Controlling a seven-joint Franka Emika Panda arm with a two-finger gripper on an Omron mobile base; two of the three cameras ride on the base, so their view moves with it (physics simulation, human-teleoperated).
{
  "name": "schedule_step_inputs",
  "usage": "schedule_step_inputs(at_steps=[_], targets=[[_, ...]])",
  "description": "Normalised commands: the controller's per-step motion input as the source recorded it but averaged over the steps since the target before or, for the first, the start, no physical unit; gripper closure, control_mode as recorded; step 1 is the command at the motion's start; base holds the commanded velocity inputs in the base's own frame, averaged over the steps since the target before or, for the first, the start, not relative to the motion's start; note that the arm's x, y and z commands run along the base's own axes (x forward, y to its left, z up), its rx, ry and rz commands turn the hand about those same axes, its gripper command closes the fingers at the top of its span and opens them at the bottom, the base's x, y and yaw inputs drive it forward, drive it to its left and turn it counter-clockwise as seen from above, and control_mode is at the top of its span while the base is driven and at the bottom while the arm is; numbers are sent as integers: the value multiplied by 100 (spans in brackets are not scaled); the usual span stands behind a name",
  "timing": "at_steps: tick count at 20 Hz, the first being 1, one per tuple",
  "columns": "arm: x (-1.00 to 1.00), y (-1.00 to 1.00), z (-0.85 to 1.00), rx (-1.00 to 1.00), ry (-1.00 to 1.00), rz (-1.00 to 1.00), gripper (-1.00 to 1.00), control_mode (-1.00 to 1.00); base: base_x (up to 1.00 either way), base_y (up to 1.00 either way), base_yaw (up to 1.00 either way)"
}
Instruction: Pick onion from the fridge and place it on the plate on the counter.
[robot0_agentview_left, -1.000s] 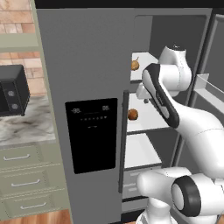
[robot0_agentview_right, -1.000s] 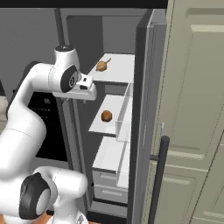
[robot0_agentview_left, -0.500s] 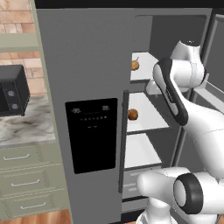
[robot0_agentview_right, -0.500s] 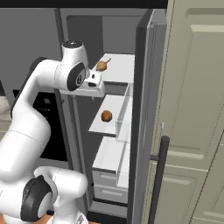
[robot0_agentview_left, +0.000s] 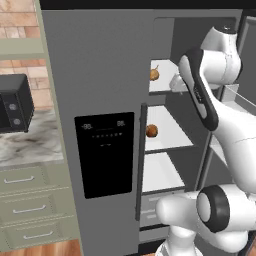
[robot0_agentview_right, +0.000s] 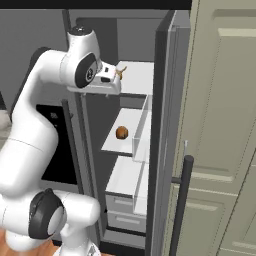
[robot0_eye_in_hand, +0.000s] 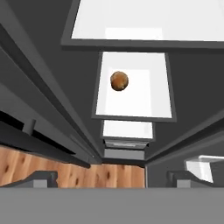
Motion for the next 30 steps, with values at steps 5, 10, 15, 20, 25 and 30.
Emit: schedule_step_inputs(at_steps=[5, 10, 15, 20, 25, 30], targets=[[23, -4, 46, 0, -2, 0, -100, -100, 0, 0, 0], [49, 0, 10, 0, 0, 0, -100, -100, 0, 0, 0], [64, -1, 0, 5, -2, 1, -100, -100, 0, 0, 0], [57, -3, -2, 4, -3, 2, -100, -100, 0, 0, 0], [56, 0, -13, 0, -4, 2, -100, -100, 0, 0, 0], [48, -1, -23, 0, -4, 4, -100, -100, 0, 0, 0]])
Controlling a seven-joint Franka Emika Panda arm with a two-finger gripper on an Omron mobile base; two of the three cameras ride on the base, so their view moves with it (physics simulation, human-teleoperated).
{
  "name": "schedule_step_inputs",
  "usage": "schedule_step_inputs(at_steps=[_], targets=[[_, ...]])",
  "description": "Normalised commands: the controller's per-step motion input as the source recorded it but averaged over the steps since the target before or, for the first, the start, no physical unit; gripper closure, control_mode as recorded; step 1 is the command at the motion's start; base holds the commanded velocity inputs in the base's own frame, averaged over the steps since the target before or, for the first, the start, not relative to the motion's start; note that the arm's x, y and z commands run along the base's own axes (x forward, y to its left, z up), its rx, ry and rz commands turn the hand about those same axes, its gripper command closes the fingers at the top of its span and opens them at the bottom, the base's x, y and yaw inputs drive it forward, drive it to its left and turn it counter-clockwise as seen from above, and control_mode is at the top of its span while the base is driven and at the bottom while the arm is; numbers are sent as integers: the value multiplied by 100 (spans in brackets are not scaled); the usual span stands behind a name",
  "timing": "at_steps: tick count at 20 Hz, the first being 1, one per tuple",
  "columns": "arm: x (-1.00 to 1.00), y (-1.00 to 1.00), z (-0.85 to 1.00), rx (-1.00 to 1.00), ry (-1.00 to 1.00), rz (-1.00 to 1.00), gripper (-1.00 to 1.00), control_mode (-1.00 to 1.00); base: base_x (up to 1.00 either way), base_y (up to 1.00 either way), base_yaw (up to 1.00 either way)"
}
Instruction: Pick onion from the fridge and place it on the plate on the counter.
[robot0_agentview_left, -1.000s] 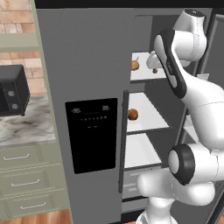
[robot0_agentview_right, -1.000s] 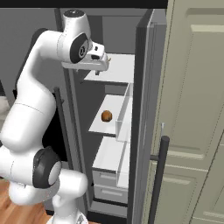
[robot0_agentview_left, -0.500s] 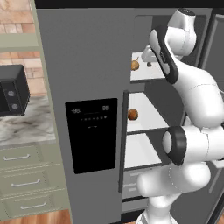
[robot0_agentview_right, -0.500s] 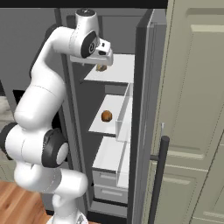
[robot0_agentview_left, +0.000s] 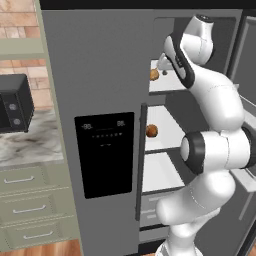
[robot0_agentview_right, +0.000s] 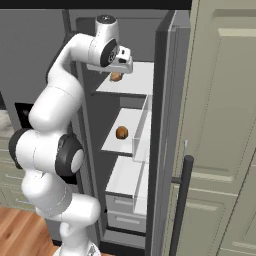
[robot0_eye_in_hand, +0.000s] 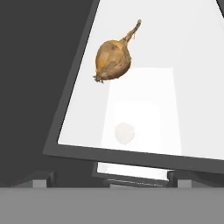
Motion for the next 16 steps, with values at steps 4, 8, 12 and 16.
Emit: schedule_step_inputs(at_steps=[4, 8, 12, 16], targets=[[43, 0, -32, 0, -4, 5, -100, -100, 0, 0, 0], [44, 0, -26, 0, -5, 6, -100, -100, 0, 0, 0], [48, 0, -11, 0, -8, 6, -100, -100, 0, 0, 0], [47, 0, 0, 0, -10, 8, -100, -100, 0, 0, 0]])
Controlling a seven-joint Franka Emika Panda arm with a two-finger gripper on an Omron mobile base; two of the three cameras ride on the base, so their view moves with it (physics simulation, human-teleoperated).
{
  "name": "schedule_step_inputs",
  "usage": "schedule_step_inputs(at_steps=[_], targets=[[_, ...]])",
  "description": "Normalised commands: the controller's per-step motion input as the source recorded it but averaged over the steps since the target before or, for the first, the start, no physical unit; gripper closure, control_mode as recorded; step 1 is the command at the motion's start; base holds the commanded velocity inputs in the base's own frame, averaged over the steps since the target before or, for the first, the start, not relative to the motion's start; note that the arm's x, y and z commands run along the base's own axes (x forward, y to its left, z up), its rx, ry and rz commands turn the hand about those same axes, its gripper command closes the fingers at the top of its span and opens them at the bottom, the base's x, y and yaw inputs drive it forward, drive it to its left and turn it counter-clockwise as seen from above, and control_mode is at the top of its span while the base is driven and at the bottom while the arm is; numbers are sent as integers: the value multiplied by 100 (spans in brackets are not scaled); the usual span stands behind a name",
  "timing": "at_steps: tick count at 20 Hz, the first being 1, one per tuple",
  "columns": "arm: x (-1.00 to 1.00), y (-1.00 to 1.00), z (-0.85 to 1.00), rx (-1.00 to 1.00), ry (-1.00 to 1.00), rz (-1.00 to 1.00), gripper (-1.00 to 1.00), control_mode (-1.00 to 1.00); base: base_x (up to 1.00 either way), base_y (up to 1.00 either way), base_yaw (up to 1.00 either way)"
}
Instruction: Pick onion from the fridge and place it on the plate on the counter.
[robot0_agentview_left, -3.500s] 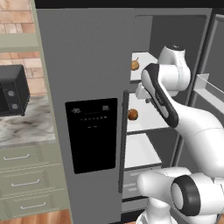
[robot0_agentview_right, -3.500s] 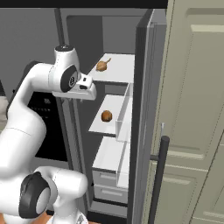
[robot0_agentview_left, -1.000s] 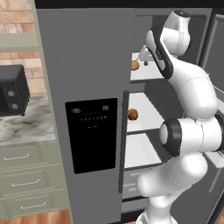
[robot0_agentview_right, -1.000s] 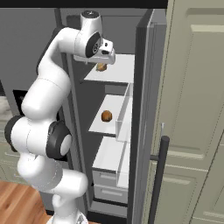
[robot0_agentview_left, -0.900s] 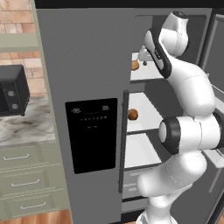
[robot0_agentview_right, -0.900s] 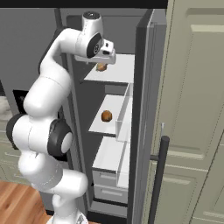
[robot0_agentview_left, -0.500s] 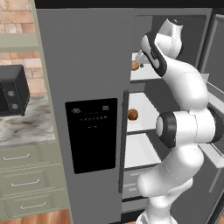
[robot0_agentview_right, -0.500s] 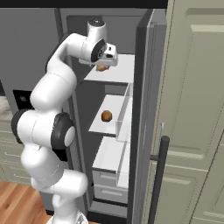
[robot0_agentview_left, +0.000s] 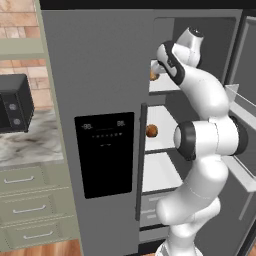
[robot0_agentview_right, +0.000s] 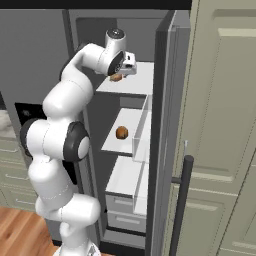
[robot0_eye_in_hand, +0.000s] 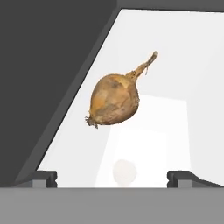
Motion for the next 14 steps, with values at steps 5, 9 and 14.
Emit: schedule_step_inputs(at_steps=[5, 9, 14], targets=[[37, 0, 0, 0, -9, 9, -100, -100, 0, 0, 0], [35, 0, -9, 0, -4, 10, -100, -100, 0, 0, 0], [31, 0, -12, 0, 0, 9, -100, -100, 0, 0, 0]])
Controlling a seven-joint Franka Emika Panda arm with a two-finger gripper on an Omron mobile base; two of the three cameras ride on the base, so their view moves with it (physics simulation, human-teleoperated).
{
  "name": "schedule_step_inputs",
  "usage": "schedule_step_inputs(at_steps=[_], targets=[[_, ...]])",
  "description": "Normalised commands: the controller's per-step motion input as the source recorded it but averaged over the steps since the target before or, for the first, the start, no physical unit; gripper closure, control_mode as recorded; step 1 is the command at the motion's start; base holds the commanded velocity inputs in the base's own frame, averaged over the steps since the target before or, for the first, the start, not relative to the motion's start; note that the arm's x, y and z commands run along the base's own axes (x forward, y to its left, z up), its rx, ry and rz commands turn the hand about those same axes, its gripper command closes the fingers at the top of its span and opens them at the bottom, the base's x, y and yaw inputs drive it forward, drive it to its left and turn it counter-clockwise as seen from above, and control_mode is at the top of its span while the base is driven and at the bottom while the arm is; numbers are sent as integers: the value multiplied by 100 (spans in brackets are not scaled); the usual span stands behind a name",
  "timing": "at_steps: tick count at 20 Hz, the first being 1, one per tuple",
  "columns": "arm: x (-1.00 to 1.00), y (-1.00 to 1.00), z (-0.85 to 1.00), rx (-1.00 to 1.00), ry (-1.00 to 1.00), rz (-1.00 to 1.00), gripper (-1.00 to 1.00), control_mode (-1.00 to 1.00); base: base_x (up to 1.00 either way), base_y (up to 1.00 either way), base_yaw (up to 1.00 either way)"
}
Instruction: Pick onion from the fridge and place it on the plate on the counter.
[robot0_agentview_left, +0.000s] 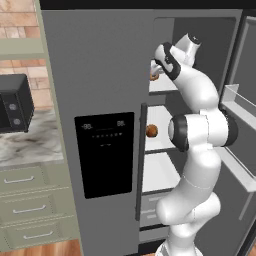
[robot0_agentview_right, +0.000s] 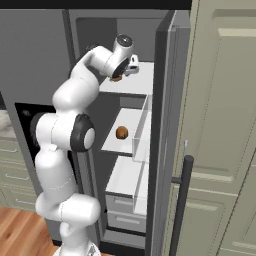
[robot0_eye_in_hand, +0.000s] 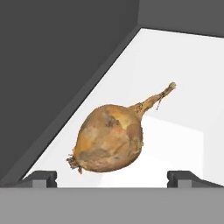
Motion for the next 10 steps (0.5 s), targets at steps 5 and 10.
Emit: schedule_step_inputs(at_steps=[5, 10], targets=[[32, 0, -3, 0, 0, 5, -100, -100, 0, 0, 0], [34, 0, -3, 0, 0, 3, -100, -100, 0, 0, 0]])
